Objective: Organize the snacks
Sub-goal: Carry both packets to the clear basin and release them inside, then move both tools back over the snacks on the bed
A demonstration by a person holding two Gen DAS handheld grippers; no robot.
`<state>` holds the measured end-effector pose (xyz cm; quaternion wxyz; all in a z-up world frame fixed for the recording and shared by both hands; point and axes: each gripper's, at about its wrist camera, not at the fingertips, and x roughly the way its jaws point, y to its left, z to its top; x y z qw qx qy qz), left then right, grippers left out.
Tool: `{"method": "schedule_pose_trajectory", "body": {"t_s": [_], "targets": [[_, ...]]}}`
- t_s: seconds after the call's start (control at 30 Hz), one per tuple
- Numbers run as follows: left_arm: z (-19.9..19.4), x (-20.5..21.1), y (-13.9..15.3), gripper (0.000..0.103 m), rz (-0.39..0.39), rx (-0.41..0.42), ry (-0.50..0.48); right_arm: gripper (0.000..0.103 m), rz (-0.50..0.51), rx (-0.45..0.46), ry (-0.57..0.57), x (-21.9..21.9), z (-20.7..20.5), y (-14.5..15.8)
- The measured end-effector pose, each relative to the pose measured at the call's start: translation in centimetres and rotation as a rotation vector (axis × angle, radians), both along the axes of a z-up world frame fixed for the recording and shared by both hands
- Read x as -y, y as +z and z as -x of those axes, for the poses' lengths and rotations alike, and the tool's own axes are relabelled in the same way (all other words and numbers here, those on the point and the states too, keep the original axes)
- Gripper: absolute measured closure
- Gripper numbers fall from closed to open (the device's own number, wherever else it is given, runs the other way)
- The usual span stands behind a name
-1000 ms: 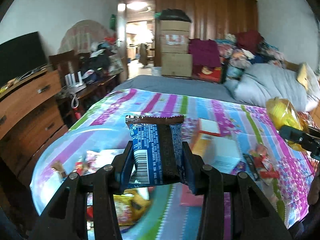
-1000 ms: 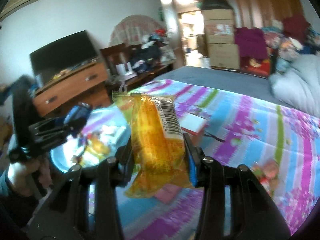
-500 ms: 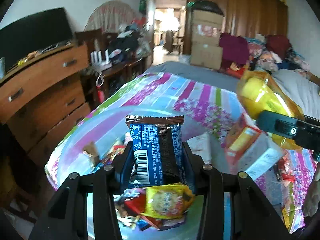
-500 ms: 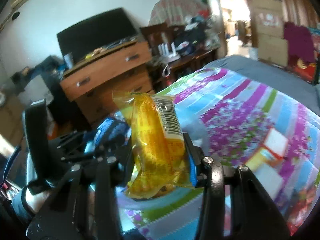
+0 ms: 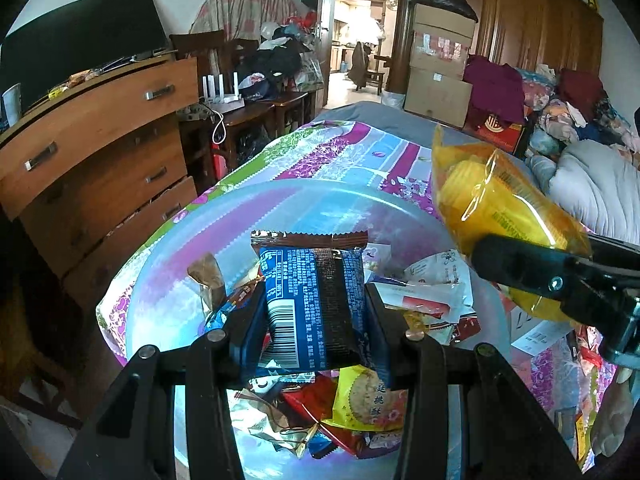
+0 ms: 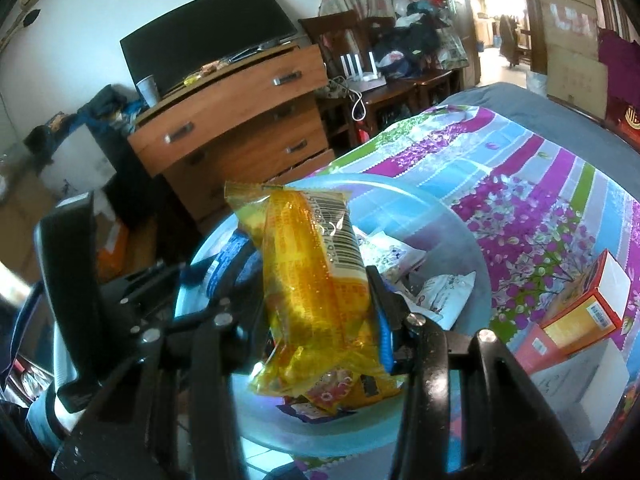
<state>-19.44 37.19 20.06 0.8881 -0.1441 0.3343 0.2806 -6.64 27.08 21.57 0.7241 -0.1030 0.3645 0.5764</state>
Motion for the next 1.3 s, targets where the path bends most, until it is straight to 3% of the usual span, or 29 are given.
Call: {"method": "schedule_pose_trajectory", "body": {"t_s": [0.7,0.77,0.83,1.03,1.1,1.17,1.3], "targets": [[0.6,-1.0,-0.8,0.056,0.038,-0.015,0.028,0.057,0.034,-0.01,0.005,-1.5,0.7,-1.6],[0.6,-1.1,-0.9,0.051,0.049,-0.019,0.039,0.057,0.045,-0.03,0.009,-1.9,0.6,-1.9],[0.8,-1.3,-1.0,0.037,0.047,-0.015,0.047,0.053,0.043,-0.021,0.004,-1.9,0.8,-1.9],[0.8,-1.3,-1.5,0.027,0.032,-0.034,0.07,0.035,0.04,-0.017,0.001,-1.5,1.0,-1.9],[0.8,-1.3,-1.7,0.024,0.015,-0.042,0.078,0.028,0.034,0.012,-0.006,-1.2,1.3,-1.6],[0.8,-1.1,-1.6,0.024,-0.002,-0.043,0.088,0.027,0.006,0.057,-0.011,-0.4,1.8,-0.9],[2.2,0.3,0.7,0.024,-0.037,0.075,0.087,0.026,-0.141,0.21,-0.051,5.6,3.7,1.4]]}}
